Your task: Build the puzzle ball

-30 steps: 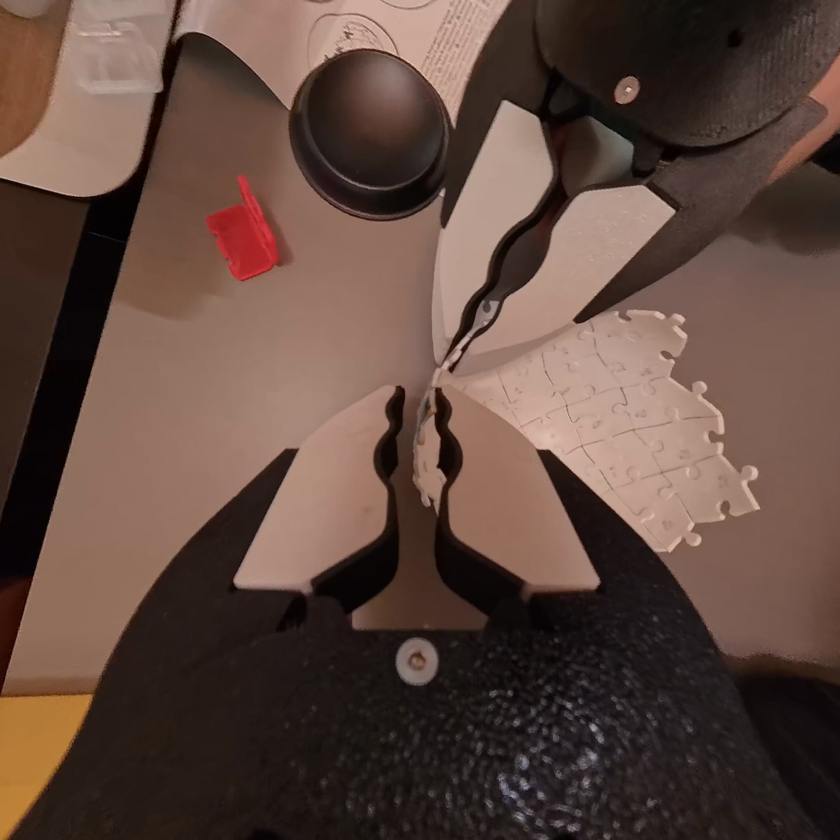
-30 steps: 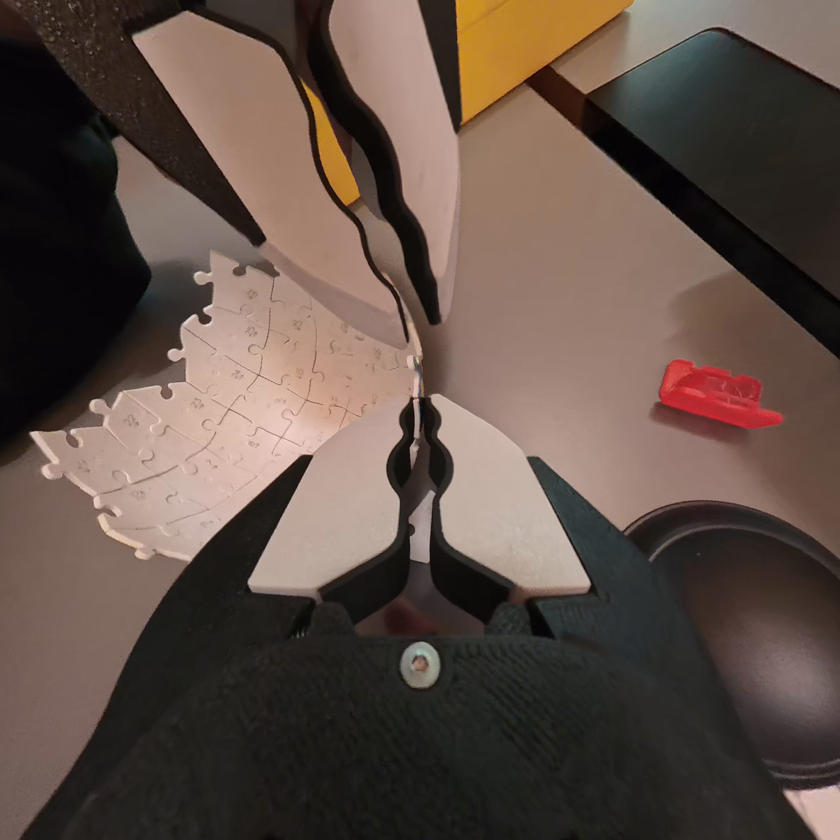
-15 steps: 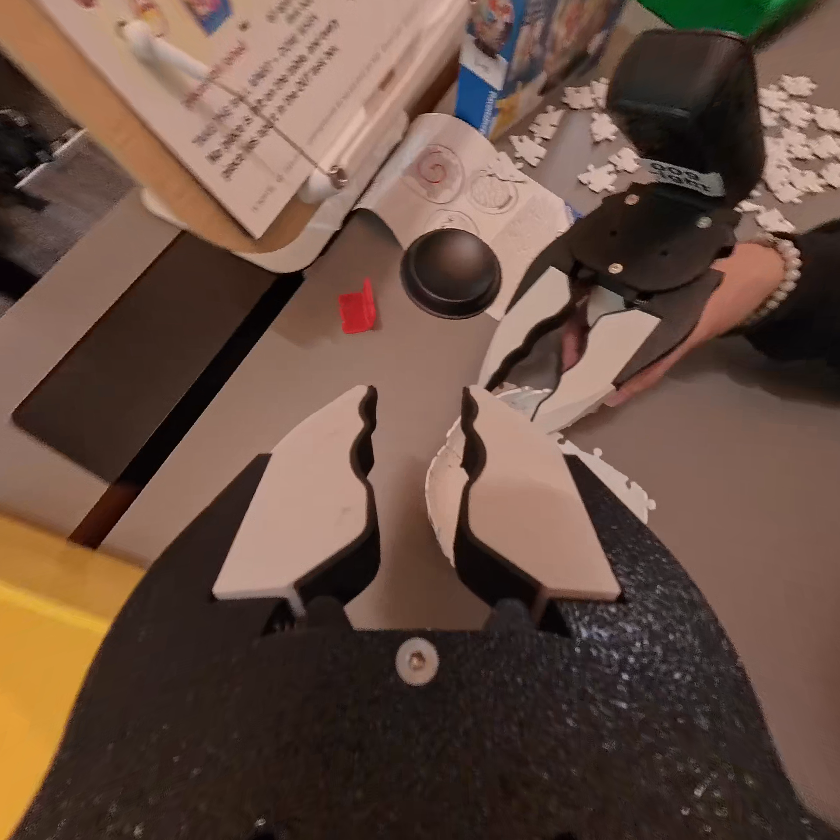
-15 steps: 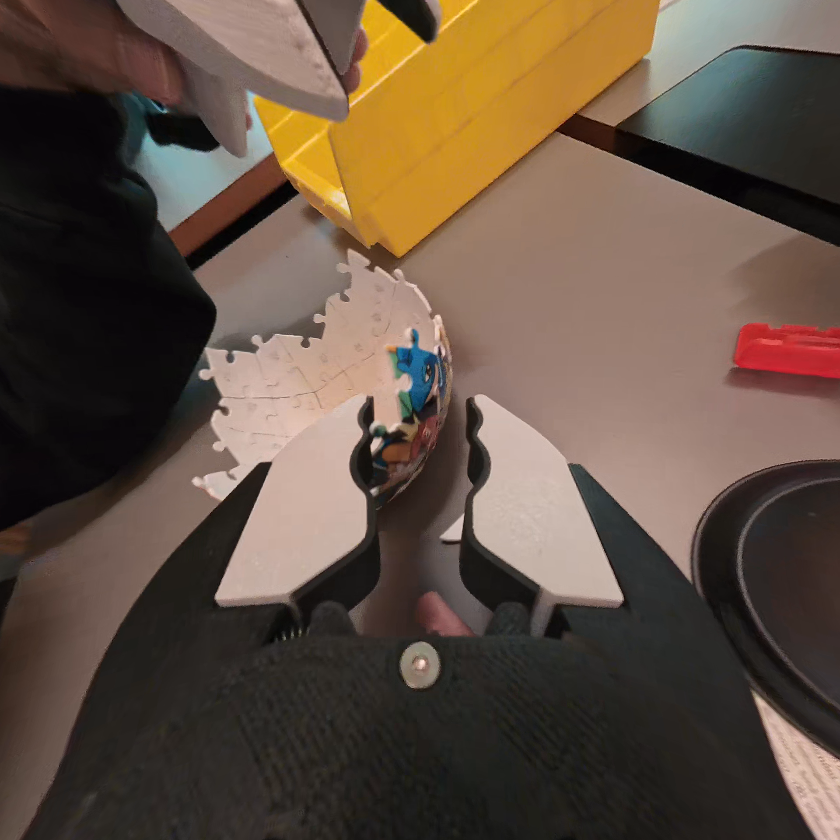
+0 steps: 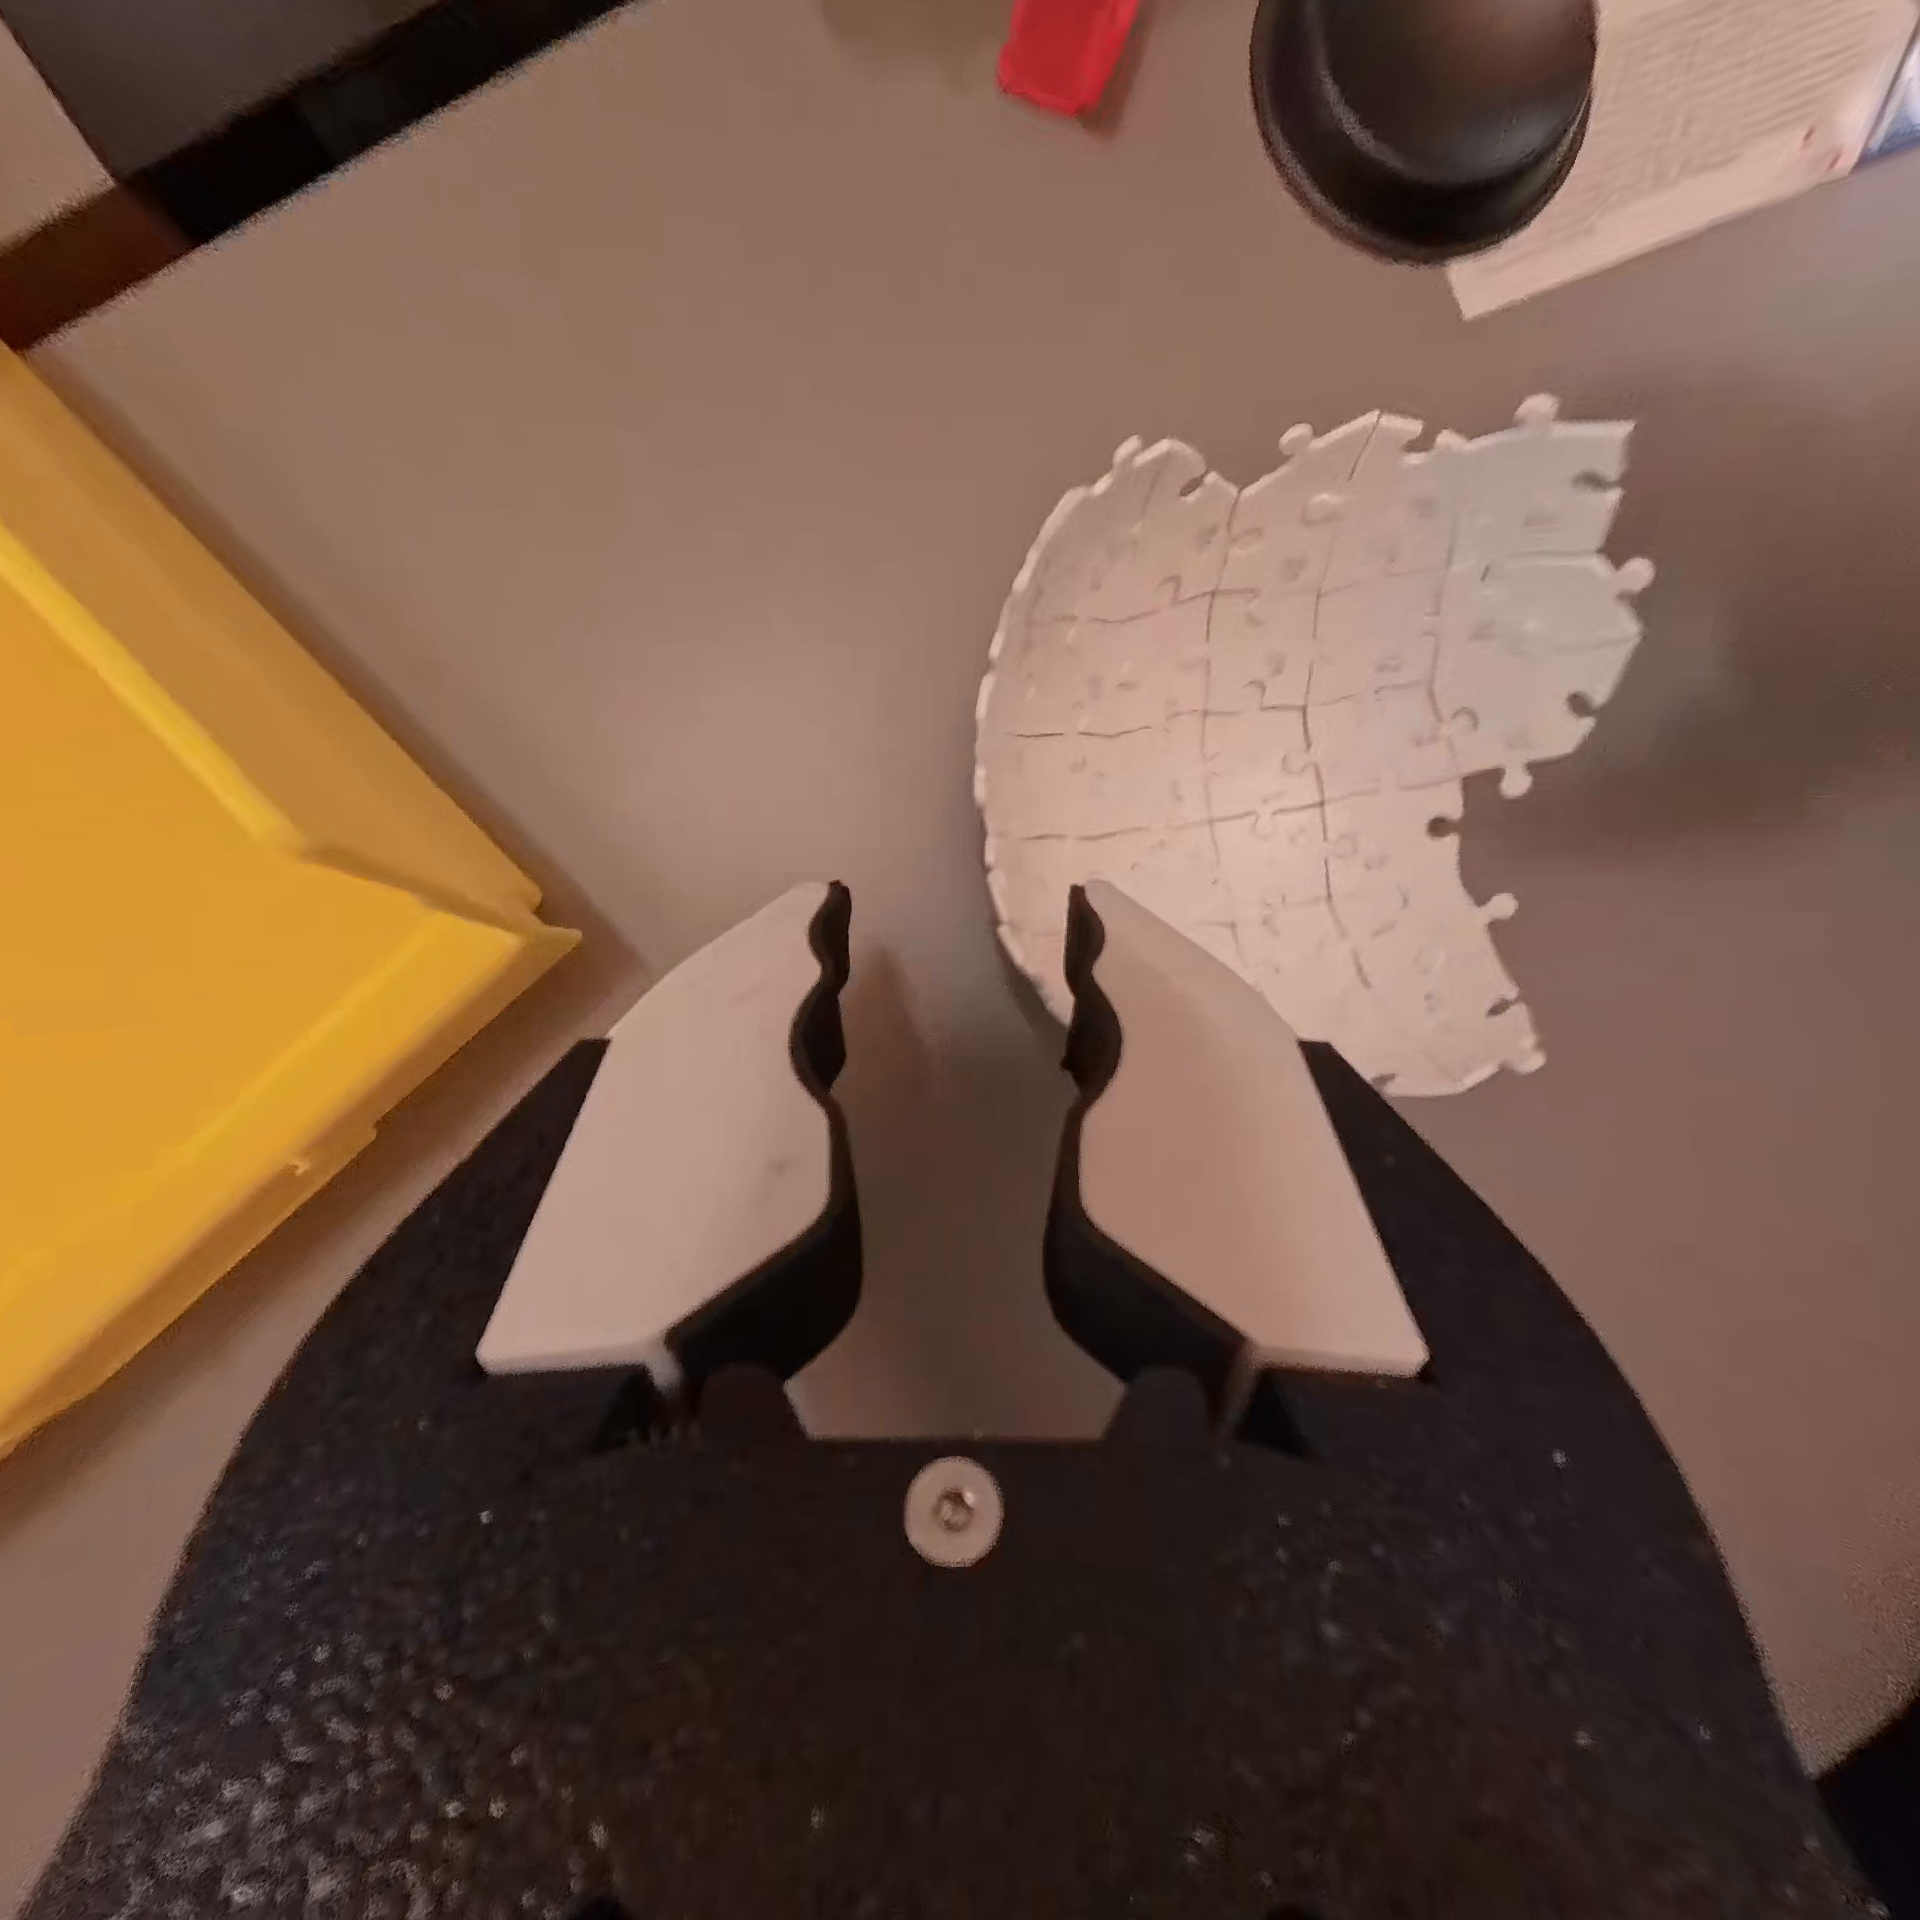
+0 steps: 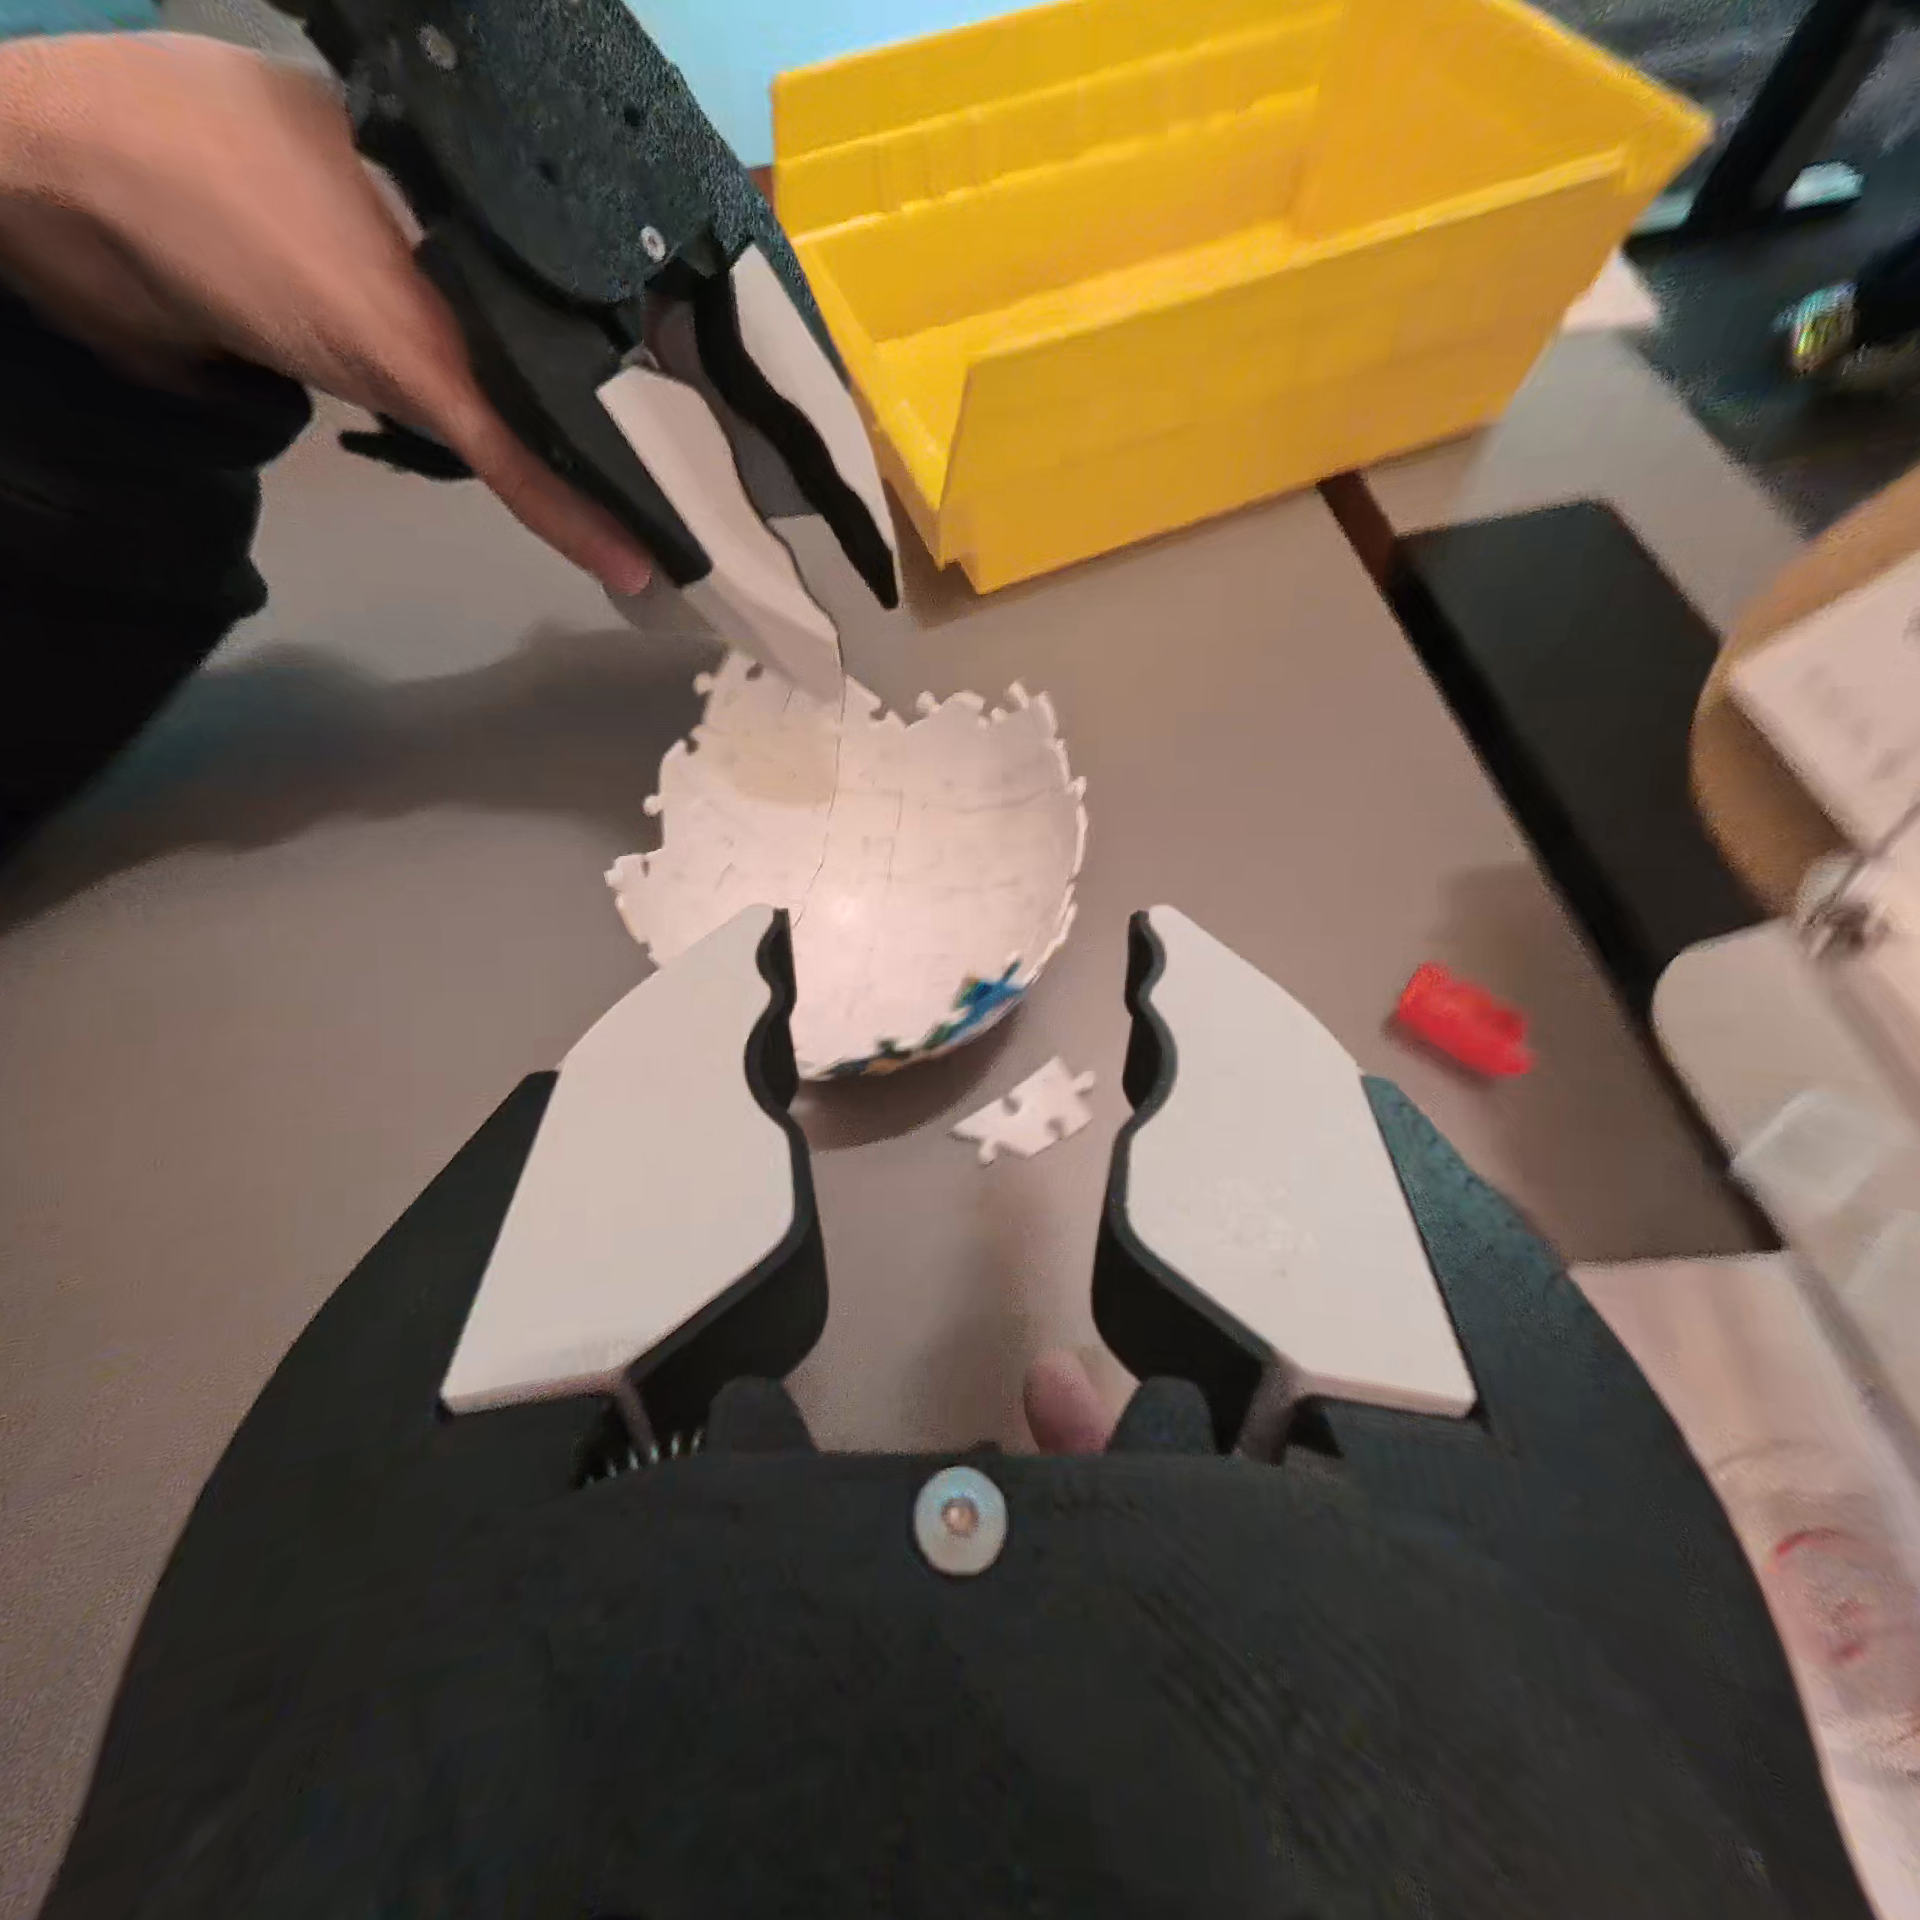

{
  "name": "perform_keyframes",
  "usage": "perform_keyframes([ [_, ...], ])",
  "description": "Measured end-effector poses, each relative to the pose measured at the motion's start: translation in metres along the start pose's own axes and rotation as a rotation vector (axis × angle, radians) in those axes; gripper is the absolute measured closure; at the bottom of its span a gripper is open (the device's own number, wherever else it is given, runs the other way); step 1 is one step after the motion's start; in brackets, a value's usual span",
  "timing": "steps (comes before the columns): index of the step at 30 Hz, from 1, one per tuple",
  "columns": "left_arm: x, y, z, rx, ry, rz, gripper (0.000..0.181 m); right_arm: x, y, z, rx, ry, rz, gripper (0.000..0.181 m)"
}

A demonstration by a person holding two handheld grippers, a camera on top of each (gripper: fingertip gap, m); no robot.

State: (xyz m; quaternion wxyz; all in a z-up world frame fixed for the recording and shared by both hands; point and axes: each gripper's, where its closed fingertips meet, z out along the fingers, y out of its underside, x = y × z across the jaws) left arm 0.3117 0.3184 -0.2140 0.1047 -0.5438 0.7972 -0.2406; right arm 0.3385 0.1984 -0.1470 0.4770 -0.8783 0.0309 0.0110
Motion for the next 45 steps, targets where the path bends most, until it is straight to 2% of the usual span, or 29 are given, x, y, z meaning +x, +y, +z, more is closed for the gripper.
perform_keyframes([
  [2, 0.004, -0.006, -0.008, 0.087, -0.025, -0.043, 0.142, 0.007, -0.013, 0.012, -0.035, -0.060, -0.079, 0.121],
  [5, 0.011, -0.015, -0.024, 0.249, -0.049, -0.141, 0.142, 0.016, -0.026, 0.044, -0.077, -0.174, -0.093, 0.129],
  [9, 0.015, -0.005, -0.041, 0.396, -0.101, -0.223, 0.142, 0.018, -0.033, 0.085, -0.129, -0.338, -0.054, 0.141],
  [13, 0.024, 0.016, -0.044, 0.428, -0.091, -0.220, 0.142, 0.011, -0.015, 0.110, -0.266, -0.458, -0.053, 0.147],
  [17, 0.036, 0.035, -0.035, 0.397, -0.042, -0.171, 0.142, 0.002, 0.002, 0.120, -0.393, -0.488, -0.116, 0.153],
  [22, 0.041, 0.040, -0.022, 0.372, 0.010, -0.152, 0.142, 0.011, 0.014, 0.120, -0.499, -0.346, -0.208, 0.170],
  [24, 0.044, 0.038, -0.020, 0.372, 0.031, -0.143, 0.142, 0.011, 0.013, 0.113, -0.470, -0.297, -0.247, 0.177],
  [34, 0.045, 0.027, -0.008, 0.379, 0.039, -0.197, 0.141, 0.004, 0.012, 0.071, -0.279, -0.004, -0.317, 0.177],
  [39, 0.042, 0.016, 0.005, 0.331, 0.023, -0.215, 0.142, 0.005, 0.018, 0.056, -0.206, 0.098, -0.304, 0.177],
  [43, 0.042, 0.005, 0.015, 0.269, 0.019, -0.199, 0.147, 0.003, 0.021, 0.049, -0.153, 0.123, -0.261, 0.176],
  [45, 0.041, 0.002, 0.018, 0.245, -0.010, -0.171, 0.160, 0.003, 0.022, 0.045, -0.135, 0.141, -0.245, 0.175],
])
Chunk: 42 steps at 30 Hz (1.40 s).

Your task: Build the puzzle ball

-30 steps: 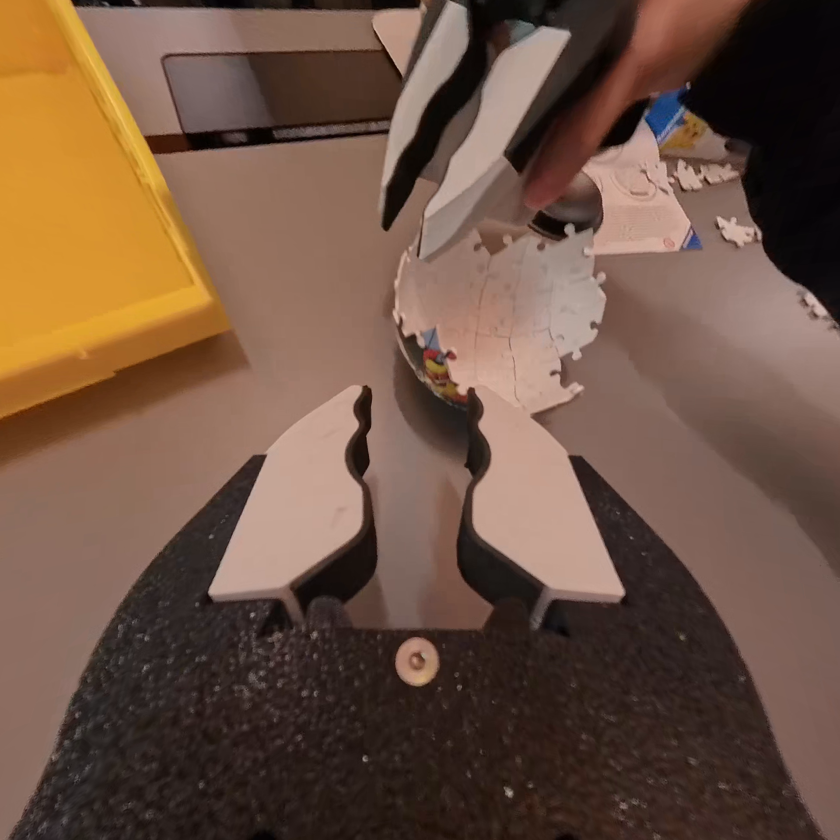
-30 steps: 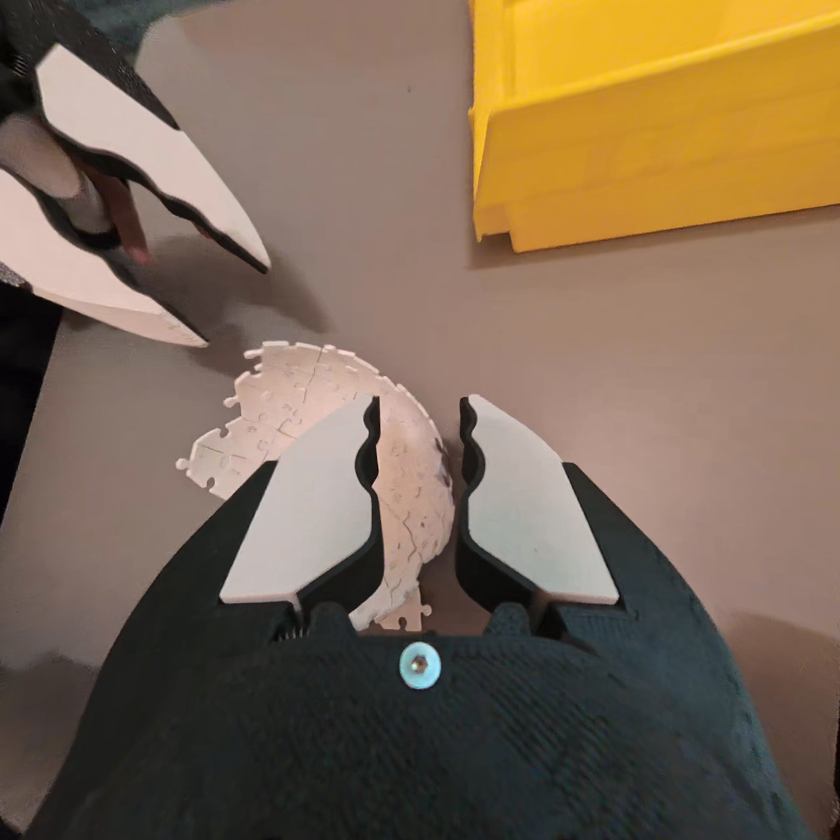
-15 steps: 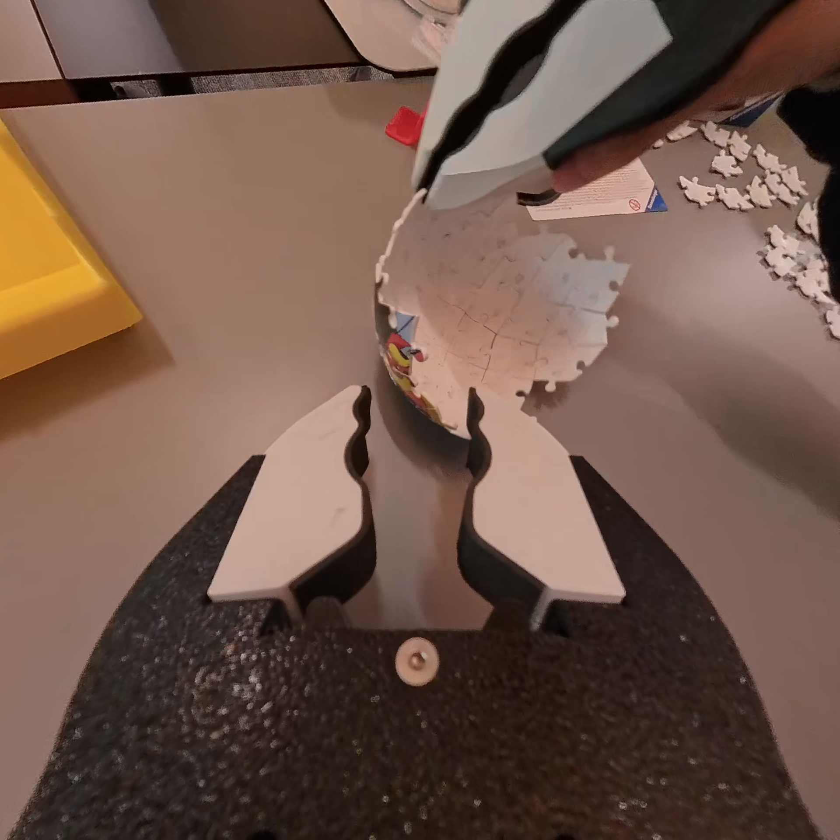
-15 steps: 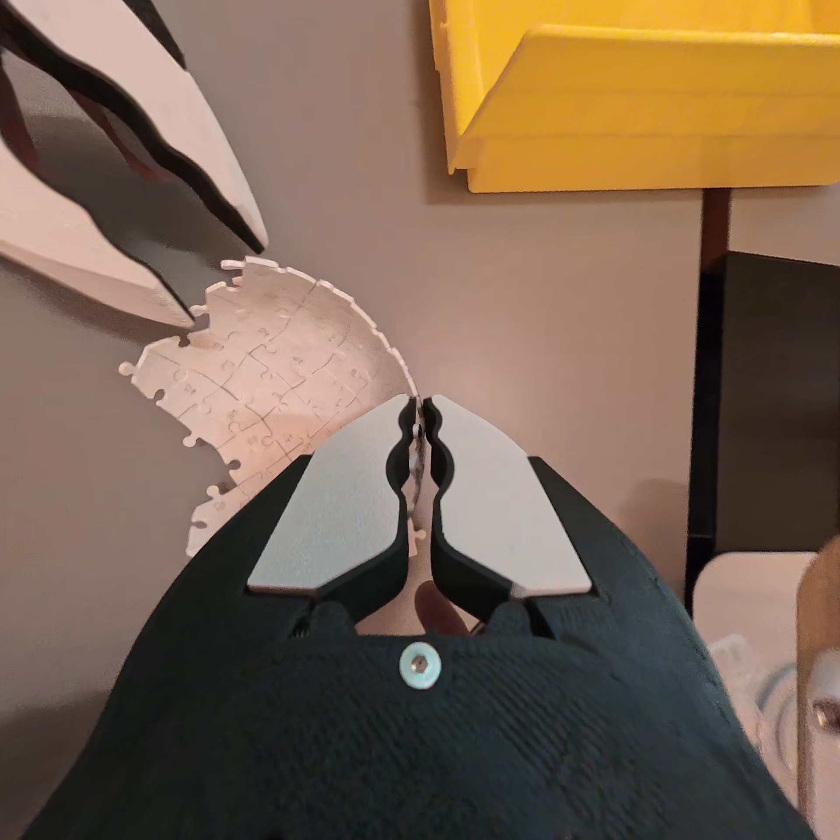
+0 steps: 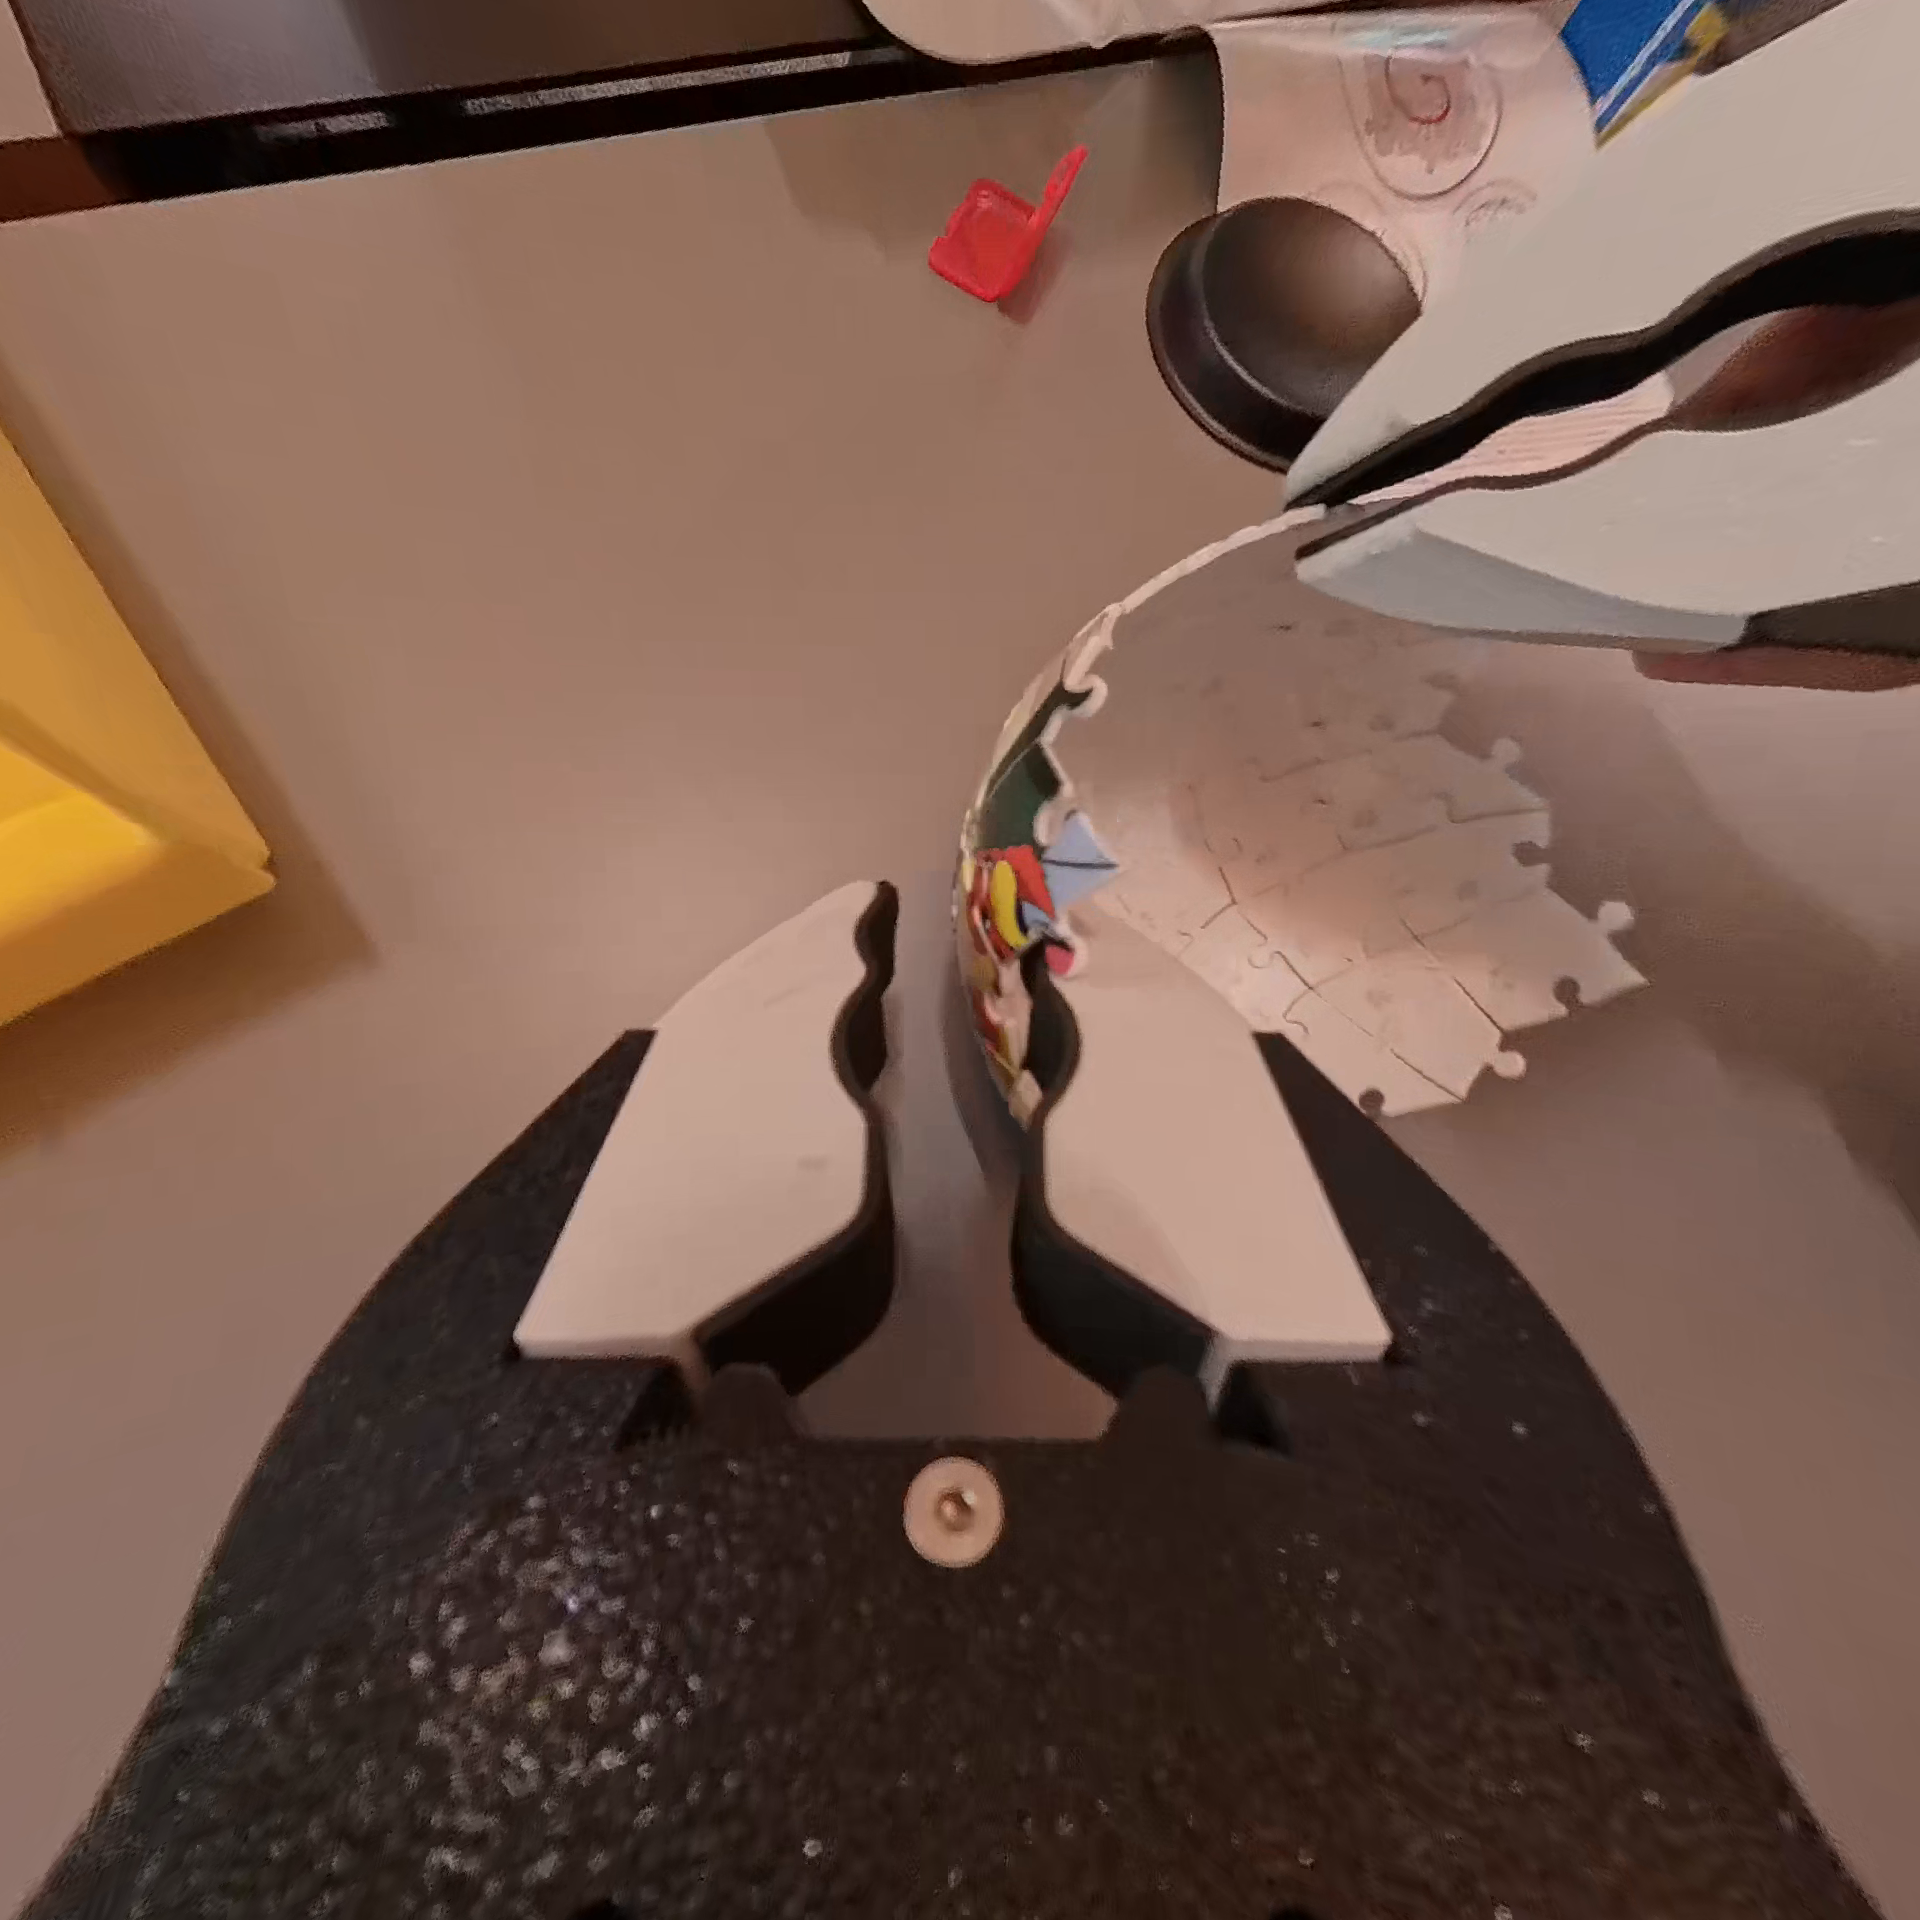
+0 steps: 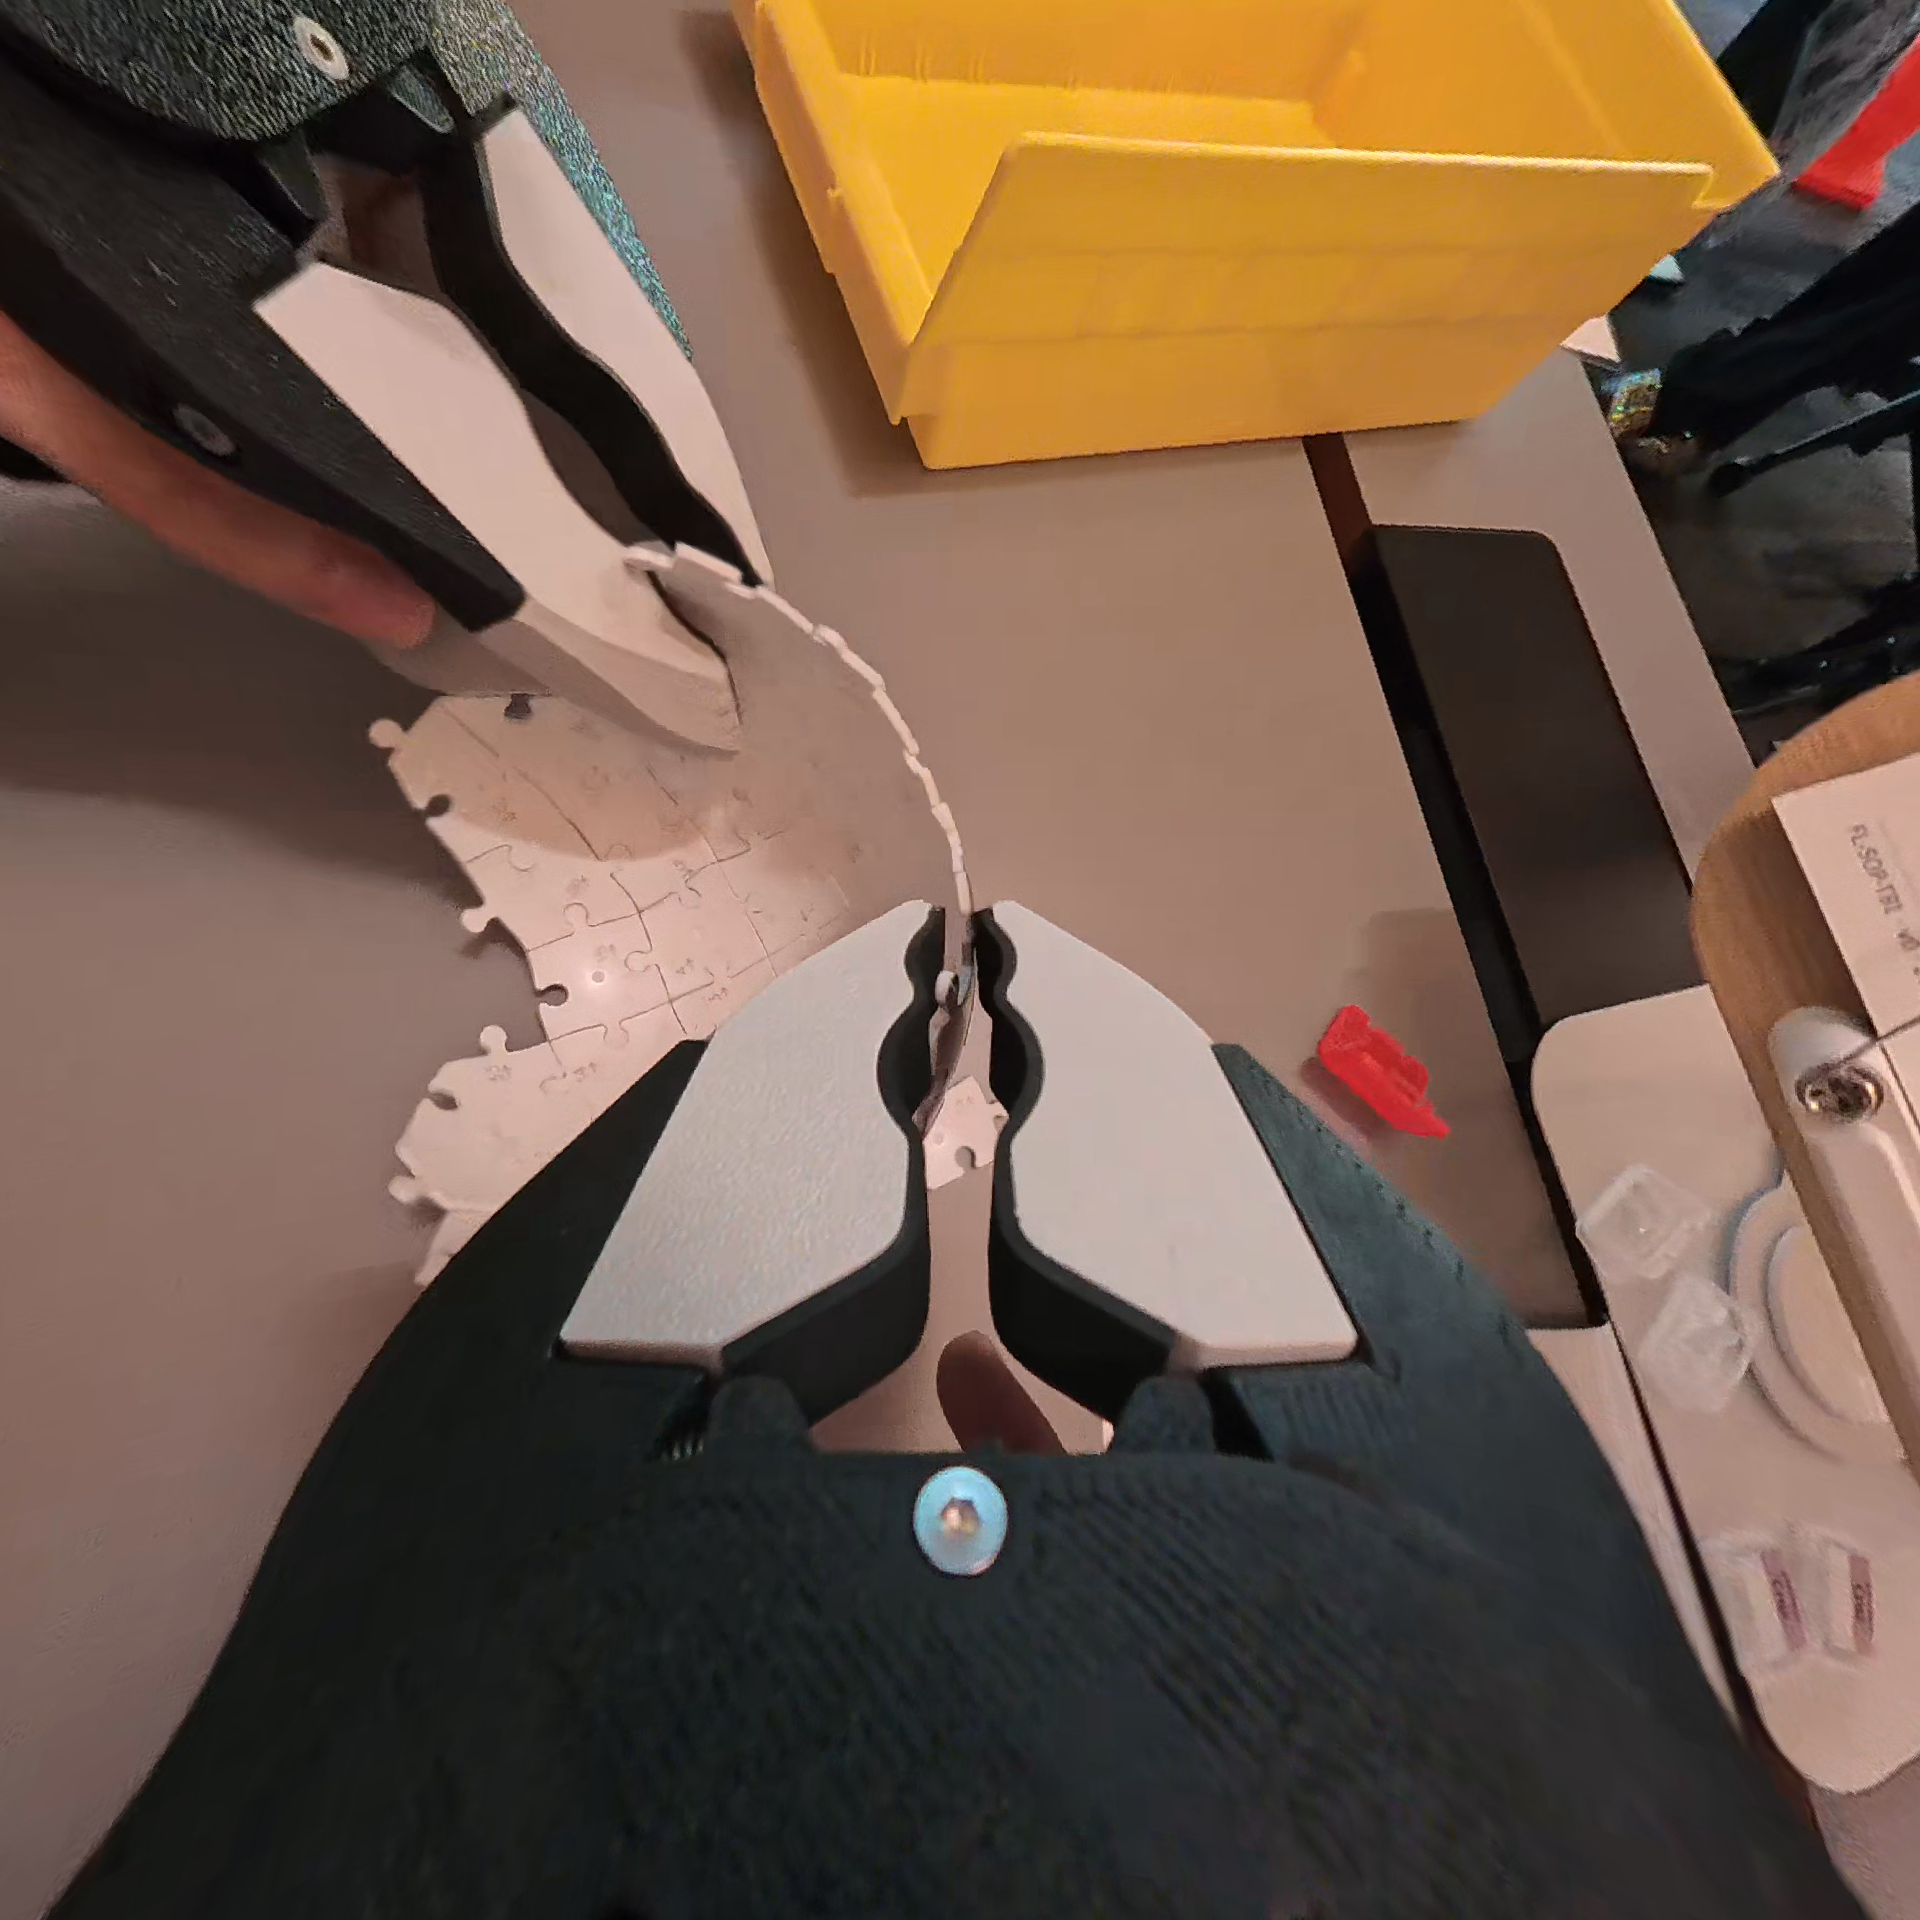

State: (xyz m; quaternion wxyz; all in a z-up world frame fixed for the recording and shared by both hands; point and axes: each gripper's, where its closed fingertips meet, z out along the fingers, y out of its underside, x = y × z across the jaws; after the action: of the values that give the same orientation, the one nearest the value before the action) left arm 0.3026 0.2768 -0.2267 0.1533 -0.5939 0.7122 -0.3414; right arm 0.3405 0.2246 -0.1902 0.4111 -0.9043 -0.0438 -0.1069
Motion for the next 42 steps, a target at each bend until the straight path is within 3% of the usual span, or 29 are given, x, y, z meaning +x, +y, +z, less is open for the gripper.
perform_keyframes([
  [6, -0.001, -0.002, 0.004, 0.004, -0.087, 0.103, 0.179, -0.001, -0.002, -0.013, 0.088, 0.017, 0.070, 0.168],
  [12, 0.002, -0.005, 0.000, 0.126, -0.183, 0.250, 0.178, 0.005, 0.003, -0.033, 0.143, 0.063, 0.219, 0.136],
  [18, 0.006, -0.010, 0.000, 0.195, -0.218, 0.319, 0.178, 0.000, 0.016, -0.014, 0.046, -0.003, 0.201, 0.129],
  [23, 0.010, -0.014, 0.001, 0.223, -0.220, 0.362, 0.178, 0.004, 0.022, 0.002, -0.022, 0.018, 0.125, 0.148],
  [28, 0.015, -0.020, 0.000, 0.250, -0.213, 0.373, 0.175, 0.012, 0.026, -0.003, -0.034, 0.173, 0.013, 0.176],
  [32, 0.027, -0.028, -0.004, 0.298, -0.147, 0.321, 0.158, 0.018, 0.028, -0.014, -0.015, 0.288, -0.026, 0.177],
  [36, 0.049, -0.031, -0.016, 0.345, 0.014, 0.239, 0.134, 0.017, 0.031, -0.032, 0.012, 0.361, -0.033, 0.177],
  [39, 0.059, -0.036, -0.029, 0.392, 0.127, 0.175, 0.125, 0.012, 0.042, -0.049, 0.009, 0.375, -0.006, 0.177],
  [42, 0.058, -0.032, -0.025, 0.348, 0.175, 0.154, 0.123, 0.013, 0.056, -0.071, 0.015, 0.407, 0.056, 0.176],
])
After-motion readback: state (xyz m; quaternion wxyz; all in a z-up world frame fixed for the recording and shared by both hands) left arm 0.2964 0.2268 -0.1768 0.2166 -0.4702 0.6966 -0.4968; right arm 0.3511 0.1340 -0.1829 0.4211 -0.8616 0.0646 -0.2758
